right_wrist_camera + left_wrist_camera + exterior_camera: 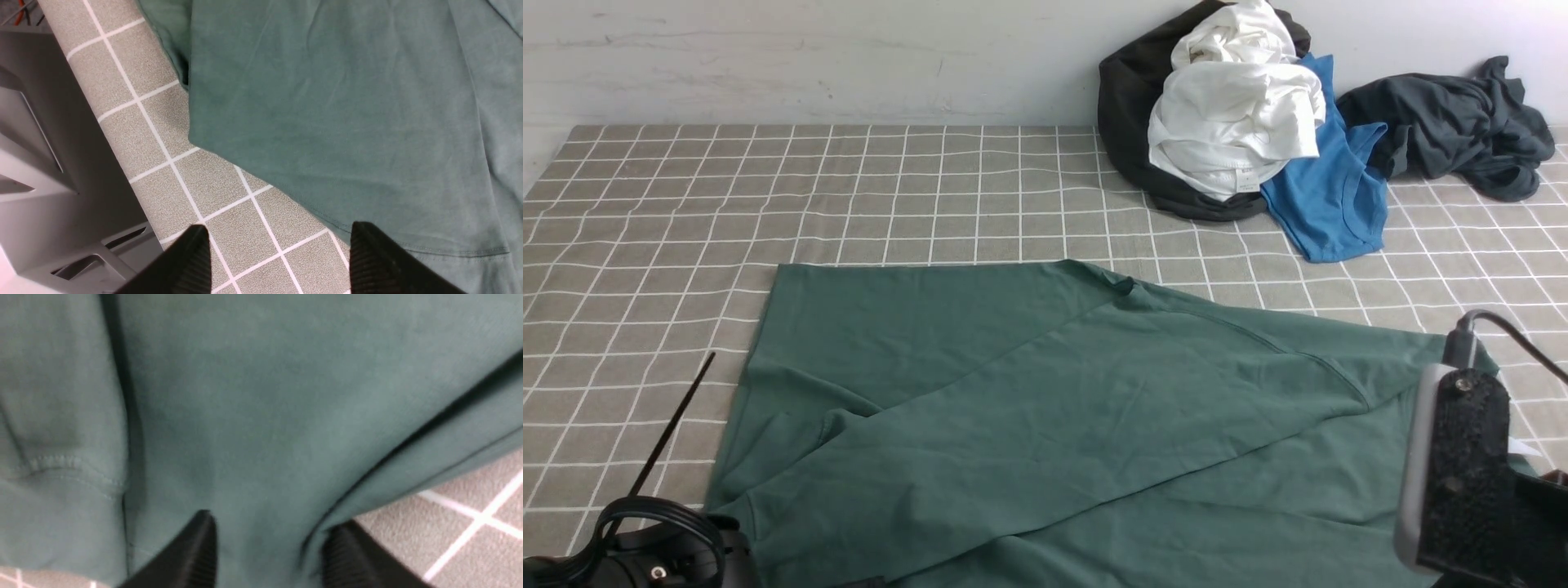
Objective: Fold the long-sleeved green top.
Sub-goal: Use both arms simultaneously to clamp the lower edge of the clothing fabric
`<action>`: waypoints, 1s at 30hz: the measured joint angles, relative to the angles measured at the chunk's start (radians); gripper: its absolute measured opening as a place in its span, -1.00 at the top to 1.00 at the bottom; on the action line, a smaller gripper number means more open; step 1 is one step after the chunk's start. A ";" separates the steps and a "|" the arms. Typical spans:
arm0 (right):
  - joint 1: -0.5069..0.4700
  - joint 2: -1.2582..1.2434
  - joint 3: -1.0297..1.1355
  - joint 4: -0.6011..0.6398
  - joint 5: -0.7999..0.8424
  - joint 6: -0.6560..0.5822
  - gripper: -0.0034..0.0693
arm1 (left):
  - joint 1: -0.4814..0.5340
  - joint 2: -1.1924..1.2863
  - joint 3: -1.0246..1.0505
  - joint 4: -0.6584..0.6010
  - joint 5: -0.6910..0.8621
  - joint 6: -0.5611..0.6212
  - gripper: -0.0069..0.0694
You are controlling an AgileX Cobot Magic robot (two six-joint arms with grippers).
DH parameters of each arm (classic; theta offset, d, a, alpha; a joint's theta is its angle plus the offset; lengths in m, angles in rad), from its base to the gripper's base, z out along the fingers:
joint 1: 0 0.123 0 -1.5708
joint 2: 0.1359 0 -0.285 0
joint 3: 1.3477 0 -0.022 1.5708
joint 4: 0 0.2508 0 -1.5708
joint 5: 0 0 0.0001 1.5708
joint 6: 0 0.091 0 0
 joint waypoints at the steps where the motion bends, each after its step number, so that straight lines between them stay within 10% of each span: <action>1: 0.000 0.000 0.000 0.000 0.000 0.000 -0.27 | 0.000 0.000 0.000 0.000 -0.004 0.000 0.16; 8: 0.000 0.000 0.000 -0.015 0.007 0.000 -0.27 | 0.000 0.000 -0.020 -0.001 0.007 0.000 0.79; 30: -0.057 0.377 0.082 -0.240 -0.137 0.097 -0.27 | 0.096 -0.026 -0.149 -0.121 0.277 0.012 0.78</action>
